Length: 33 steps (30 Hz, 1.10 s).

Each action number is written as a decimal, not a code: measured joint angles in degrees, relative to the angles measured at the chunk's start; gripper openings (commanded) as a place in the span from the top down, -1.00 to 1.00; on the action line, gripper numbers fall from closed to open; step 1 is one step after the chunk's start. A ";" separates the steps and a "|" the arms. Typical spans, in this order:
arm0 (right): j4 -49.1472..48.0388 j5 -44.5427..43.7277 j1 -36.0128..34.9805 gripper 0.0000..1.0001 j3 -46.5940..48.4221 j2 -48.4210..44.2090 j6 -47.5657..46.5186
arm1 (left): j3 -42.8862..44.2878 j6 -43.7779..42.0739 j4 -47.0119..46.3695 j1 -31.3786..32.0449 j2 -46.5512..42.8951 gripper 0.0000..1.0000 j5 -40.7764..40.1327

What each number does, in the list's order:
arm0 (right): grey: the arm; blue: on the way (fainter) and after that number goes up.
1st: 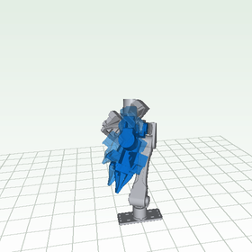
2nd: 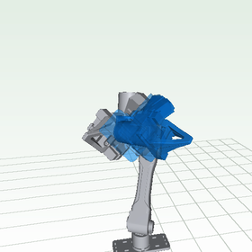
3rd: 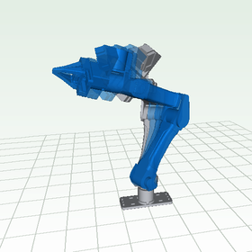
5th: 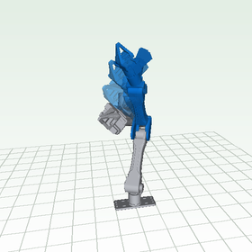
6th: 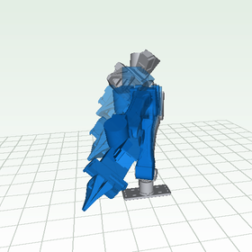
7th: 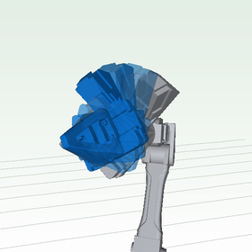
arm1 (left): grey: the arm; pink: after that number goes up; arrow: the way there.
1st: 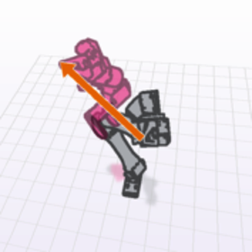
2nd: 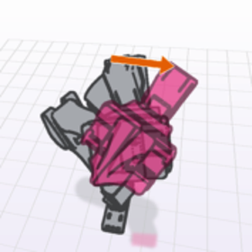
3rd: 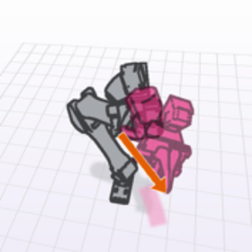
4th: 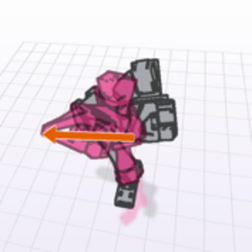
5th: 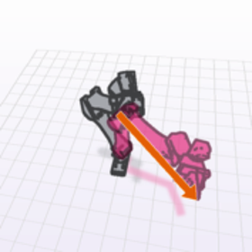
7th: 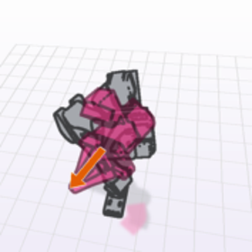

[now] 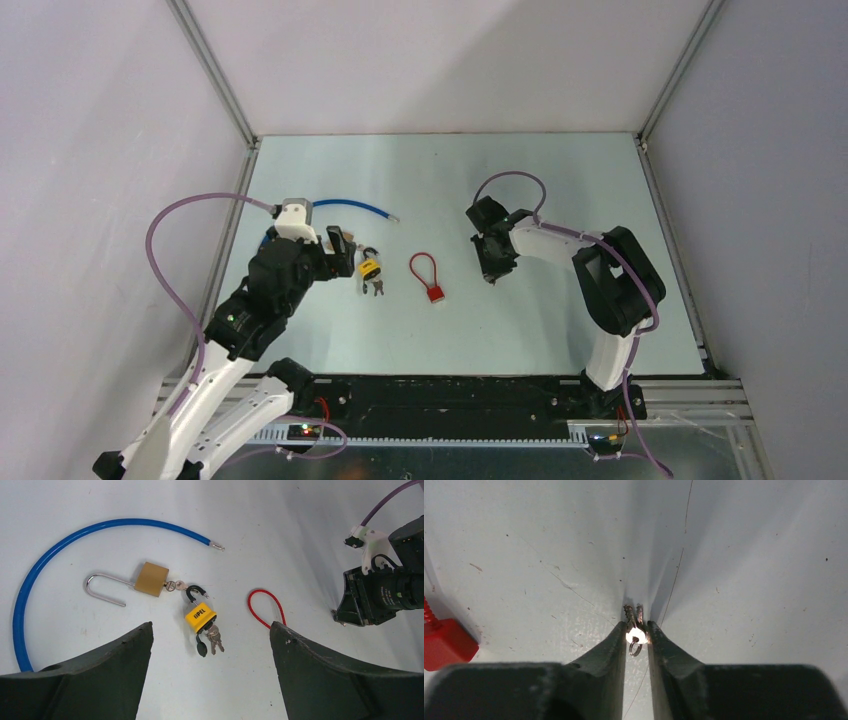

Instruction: Unlock with the key

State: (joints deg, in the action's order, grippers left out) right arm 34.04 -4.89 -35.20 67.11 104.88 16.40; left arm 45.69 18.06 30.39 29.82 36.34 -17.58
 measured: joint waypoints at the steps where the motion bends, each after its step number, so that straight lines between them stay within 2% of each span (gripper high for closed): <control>1: 0.00 0.00 0.00 0.63 0.00 0.00 0.07 | 0.00 0.07 0.00 -0.02 0.00 -0.79 0.02; 4: -0.04 -0.02 -0.20 0.84 -0.04 -0.04 0.09 | 0.00 0.37 0.00 -0.07 0.00 -0.80 0.33; 7: -0.55 -0.46 -1.16 0.96 -0.72 -0.68 -0.22 | 0.00 0.61 0.00 -0.13 0.02 -0.79 0.81; 20: -3.26 -0.79 -9.40 1.00 -6.27 -11.39 -0.61 | -1.03 8.37 -1.03 -0.20 2.08 -0.79 7.89; 22: -3.87 -0.98 -9.90 0.92 -6.93 -12.70 -0.55 | -2.03 9.84 -1.66 -0.20 2.84 -0.79 9.42; 25: -3.98 -1.81 -10.05 0.48 -7.39 -13.40 -0.35 | -3.06 11.65 -2.03 -0.20 4.31 -0.79 11.43; 28: -3.89 -2.23 -9.42 0.18 -7.87 -13.40 -0.24 | -3.58 12.61 -2.16 -0.20 5.22 -0.79 12.39; 33: -3.91 -1.68 -7.04 0.06 -8.83 -12.81 -0.63 | -3.61 13.07 -2.62 -0.20 4.92 -0.79 12.87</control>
State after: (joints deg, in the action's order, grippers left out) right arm 30.13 -6.57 -42.24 58.28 92.07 15.77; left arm 42.09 31.14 27.77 29.63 41.25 -4.71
